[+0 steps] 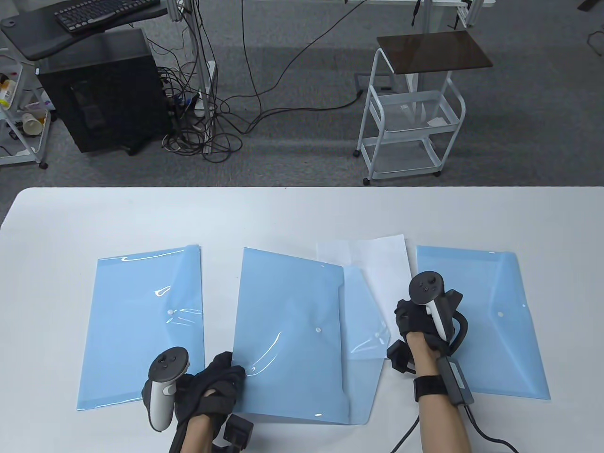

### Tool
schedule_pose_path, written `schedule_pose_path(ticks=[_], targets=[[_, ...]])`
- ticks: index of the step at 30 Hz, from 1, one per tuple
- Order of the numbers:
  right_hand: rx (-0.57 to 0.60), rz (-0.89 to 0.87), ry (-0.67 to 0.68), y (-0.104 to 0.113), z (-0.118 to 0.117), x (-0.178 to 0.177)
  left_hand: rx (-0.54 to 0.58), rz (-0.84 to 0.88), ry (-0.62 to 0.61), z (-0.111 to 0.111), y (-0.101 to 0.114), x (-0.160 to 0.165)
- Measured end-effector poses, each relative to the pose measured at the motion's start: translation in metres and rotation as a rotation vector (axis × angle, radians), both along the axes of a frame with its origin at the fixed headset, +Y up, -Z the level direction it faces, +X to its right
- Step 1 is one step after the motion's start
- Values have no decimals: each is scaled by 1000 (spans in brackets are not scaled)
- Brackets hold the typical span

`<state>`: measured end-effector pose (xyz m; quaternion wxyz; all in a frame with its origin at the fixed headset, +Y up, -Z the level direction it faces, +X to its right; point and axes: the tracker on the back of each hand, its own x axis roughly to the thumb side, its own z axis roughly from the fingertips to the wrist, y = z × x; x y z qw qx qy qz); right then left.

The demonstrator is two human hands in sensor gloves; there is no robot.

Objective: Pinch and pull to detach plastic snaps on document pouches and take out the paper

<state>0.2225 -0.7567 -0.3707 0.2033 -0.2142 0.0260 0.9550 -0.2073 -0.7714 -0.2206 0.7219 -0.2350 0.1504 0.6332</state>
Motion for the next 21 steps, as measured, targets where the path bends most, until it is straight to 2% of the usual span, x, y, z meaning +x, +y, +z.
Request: schedule_pose_path(ticks=[6, 13, 21], targets=[[33, 14, -4, 8, 8, 4, 1, 8, 5, 0, 0, -1], [109, 11, 0, 29, 25, 14, 7, 35, 2, 0, 0, 0], [132, -301, 141, 32, 54, 15, 31, 86, -13, 1, 2, 1]])
